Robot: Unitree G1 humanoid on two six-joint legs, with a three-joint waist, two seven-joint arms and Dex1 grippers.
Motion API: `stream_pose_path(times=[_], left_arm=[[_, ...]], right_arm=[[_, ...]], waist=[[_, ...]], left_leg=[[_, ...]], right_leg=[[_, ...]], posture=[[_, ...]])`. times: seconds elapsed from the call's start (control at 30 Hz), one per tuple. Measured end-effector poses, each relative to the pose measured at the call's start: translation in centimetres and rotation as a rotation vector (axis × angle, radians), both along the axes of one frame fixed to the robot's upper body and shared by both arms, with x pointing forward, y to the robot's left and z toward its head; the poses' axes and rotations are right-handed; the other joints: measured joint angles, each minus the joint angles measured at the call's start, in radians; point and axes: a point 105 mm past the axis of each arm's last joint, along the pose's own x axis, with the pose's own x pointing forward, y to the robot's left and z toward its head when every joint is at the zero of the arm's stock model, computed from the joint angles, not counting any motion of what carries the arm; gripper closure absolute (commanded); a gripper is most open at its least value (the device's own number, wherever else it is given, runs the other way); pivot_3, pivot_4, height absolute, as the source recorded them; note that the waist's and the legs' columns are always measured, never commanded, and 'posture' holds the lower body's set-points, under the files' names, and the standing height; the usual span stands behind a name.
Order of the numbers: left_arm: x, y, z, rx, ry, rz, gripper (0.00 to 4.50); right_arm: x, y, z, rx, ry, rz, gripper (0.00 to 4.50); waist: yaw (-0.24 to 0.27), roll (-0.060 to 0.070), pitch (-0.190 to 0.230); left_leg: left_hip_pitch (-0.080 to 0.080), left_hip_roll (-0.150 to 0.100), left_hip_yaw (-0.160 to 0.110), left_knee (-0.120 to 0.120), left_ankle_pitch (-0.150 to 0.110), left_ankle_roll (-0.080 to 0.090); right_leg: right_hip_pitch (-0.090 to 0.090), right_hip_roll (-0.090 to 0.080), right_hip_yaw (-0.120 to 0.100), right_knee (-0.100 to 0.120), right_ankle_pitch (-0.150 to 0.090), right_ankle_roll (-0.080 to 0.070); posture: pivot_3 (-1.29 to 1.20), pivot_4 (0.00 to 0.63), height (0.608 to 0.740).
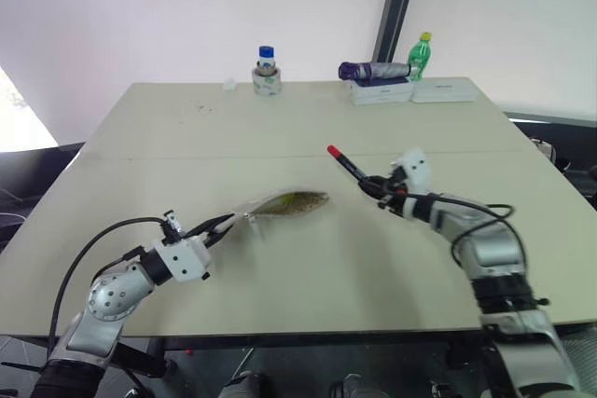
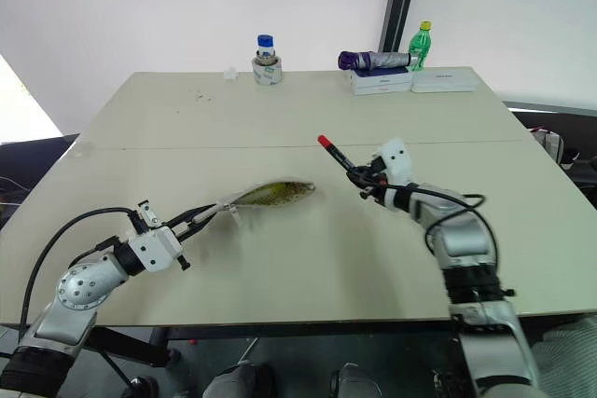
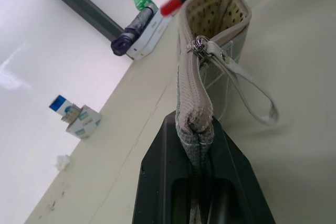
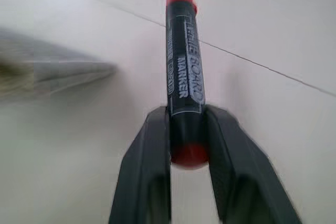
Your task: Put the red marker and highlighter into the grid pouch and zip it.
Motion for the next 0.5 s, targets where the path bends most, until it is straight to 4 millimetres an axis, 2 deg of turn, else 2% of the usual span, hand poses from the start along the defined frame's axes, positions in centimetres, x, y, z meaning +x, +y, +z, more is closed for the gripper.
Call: stream_pose_path(times=[0.07,0.17,0.33,0.5], left_arm=[[0.3,-0.4,0.0,-0.005,-0.001,-0.014,4.5],[0.5,-0.8,0.0,-0.005,-0.004,-0.03,4.5],[0.7,-0.9,0.2,-0.006,-0.013,-0.037,4.5],[0.8,-1.1,0.3,-0.011,-0.017,-0.043,4.5]], right_arm=[[-2.7,0.4,0.0,-0.027,-0.002,0.16,4.12],[-4.5,0.9,-0.3,-0.088,-0.005,0.277,4.12],[-4.9,2.2,-1.8,-0.213,-0.051,0.348,4.12],[-4.0,2.8,-2.9,-0.33,-0.116,0.358,4.12]], waist=[[0.001,0.0,0.0],[-0.003,0.0,0.0],[-0.003,0.0,0.0],[0.002,0.0,0.0]], left_leg=[[0.0,0.0,-0.001,0.0,0.0,0.0],[0.0,0.0,-0.001,0.001,0.0,0.0],[0.0,0.0,-0.001,0.0,0.0,0.0],[0.0,0.0,-0.001,0.001,0.0,0.0]], right_leg=[[0.0,0.0,0.0,0.0,0.0,0.0],[0.0,0.0,0.0,0.0,0.0,0.0],[0.0,0.001,0.0,0.0,0.0,0.0],[0.0,0.0,0.0,0.0,0.0,0.0]], posture=[[0.0,0.15,0.74],[0.0,0.15,0.74],[0.0,0.15,0.74],[0.0,0.15,0.74]])
